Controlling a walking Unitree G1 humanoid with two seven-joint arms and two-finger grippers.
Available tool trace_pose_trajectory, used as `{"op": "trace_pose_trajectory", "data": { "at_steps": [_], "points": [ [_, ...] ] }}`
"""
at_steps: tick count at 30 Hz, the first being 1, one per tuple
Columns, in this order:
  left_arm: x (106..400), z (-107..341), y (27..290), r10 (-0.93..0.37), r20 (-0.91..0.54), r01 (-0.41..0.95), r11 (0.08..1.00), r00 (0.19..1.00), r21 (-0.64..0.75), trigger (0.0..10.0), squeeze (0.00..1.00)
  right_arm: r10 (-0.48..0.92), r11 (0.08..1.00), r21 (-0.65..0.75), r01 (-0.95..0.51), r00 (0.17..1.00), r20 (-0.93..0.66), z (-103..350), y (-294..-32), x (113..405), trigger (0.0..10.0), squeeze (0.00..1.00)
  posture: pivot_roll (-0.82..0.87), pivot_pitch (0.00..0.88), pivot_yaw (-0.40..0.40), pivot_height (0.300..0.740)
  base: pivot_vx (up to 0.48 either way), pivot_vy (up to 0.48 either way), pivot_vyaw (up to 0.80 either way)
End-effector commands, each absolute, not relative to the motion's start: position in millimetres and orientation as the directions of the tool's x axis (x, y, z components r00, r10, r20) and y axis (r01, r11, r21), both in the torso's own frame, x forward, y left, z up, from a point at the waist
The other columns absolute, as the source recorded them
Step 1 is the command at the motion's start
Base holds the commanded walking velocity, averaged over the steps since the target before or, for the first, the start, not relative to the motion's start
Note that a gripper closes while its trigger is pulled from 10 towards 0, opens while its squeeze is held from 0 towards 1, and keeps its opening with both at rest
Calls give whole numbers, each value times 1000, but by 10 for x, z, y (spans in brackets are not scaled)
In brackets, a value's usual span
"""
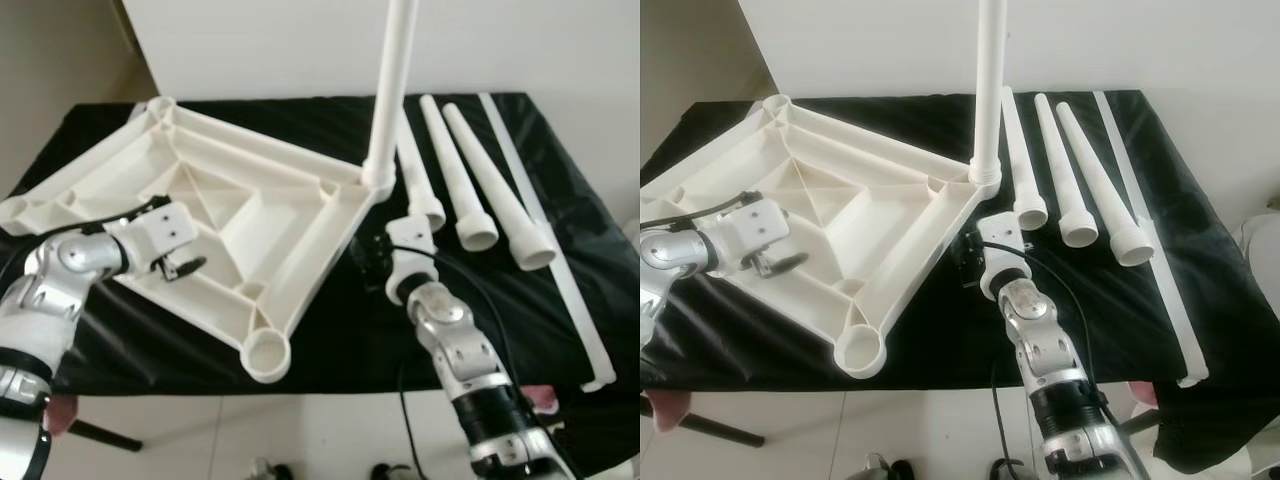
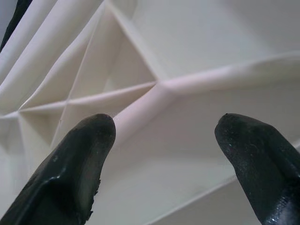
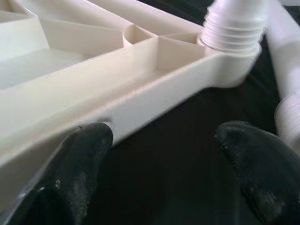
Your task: Building children table
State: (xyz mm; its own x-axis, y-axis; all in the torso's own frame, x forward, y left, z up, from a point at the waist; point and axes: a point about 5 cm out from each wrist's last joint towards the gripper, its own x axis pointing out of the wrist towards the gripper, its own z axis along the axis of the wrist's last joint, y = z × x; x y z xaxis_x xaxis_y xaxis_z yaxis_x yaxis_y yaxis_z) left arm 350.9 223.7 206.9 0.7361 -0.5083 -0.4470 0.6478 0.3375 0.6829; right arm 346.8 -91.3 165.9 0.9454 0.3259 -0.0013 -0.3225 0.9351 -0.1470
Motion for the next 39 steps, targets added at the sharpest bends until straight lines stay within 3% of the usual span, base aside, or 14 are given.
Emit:
{"op": "trace_pose_trajectory", "data": {
  "at_steps": [1,13,26,30,33,39],
  "points": [
    [3461,1914,2207,-518,-513,708,308,685,635,10000,0,343,930,-130,-343,939,-21,1599,-887,3466,10000,0,-97,166,65,740,0,0,0],
    [3436,1924,1903,-622,-470,746,302,626,594,10000,0,422,894,-141,-425,905,-52,1599,-633,3674,10000,0,-93,164,71,740,0,0,0],
    [3463,1938,1739,-644,-420,732,344,640,588,10000,0,475,871,-141,-471,880,-5,1690,-379,3766,10000,0,-98,163,65,740,0,0,0],
    [3464,1942,1785,-633,-423,727,350,648,591,10000,0,466,875,-148,-460,885,6,1674,-408,3760,10000,0,-96,164,64,740,0,0,0],
    [3422,2036,1971,-635,-411,733,397,654,553,10000,0,416,898,-177,-402,908,47,1662,-646,3732,10000,0,-102,174,60,740,0,0,0],
    [3392,2191,2094,-679,-367,753,442,636,487,10000,0,384,912,-181,-368,921,61,1648,-831,3699,10000,0,-110,178,63,740,0,0,0]
  ]
}}
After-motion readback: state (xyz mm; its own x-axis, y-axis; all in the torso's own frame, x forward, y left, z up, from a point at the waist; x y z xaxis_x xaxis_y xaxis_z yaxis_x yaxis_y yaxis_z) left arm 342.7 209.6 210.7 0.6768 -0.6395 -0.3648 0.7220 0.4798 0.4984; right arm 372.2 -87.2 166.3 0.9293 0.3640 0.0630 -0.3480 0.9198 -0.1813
